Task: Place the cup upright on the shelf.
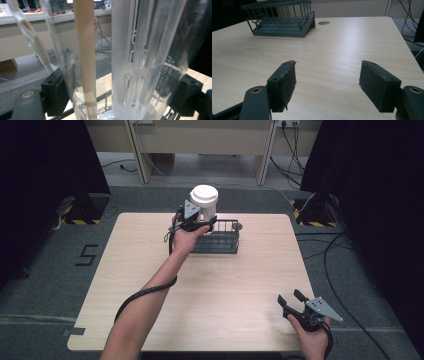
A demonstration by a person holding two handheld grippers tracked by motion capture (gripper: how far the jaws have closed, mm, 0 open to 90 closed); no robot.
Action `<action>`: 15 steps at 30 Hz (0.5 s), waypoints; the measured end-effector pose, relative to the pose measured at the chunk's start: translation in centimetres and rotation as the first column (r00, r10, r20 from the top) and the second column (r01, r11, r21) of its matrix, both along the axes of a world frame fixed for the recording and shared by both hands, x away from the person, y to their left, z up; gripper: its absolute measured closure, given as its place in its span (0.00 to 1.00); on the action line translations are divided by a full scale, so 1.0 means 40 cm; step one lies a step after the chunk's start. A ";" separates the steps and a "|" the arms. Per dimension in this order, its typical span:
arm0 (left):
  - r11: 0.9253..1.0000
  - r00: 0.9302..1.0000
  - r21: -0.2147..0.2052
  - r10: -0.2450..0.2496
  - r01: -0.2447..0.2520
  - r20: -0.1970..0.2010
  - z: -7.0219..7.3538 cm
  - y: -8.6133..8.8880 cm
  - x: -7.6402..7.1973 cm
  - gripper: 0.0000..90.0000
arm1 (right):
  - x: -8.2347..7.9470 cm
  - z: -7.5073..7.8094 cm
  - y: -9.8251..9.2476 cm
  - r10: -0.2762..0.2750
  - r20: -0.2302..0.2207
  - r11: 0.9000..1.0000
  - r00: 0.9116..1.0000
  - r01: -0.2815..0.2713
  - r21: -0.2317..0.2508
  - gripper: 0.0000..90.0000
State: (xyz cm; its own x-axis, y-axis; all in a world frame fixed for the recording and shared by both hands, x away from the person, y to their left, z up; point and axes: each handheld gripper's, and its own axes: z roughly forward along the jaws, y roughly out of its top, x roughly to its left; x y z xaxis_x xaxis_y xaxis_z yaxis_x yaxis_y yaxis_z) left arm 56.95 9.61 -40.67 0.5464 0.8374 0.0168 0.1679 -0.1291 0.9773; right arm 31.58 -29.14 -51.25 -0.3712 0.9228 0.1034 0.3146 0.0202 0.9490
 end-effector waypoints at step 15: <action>1.000 0.999 0.007 0.028 -0.028 -0.024 -0.041 -0.023 0.026 0.20 | 0.001 0.000 0.002 0.010 -0.005 1.000 1.000 -0.010 -0.006 0.34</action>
State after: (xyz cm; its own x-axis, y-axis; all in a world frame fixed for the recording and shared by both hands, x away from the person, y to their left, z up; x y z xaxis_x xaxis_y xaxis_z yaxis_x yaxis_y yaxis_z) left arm 57.98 8.70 -42.30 0.5231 0.8522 0.0093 0.1955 -0.1306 0.9720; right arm 31.60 -29.04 -51.24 -0.3798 0.9197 0.0996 0.3194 0.0293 0.9472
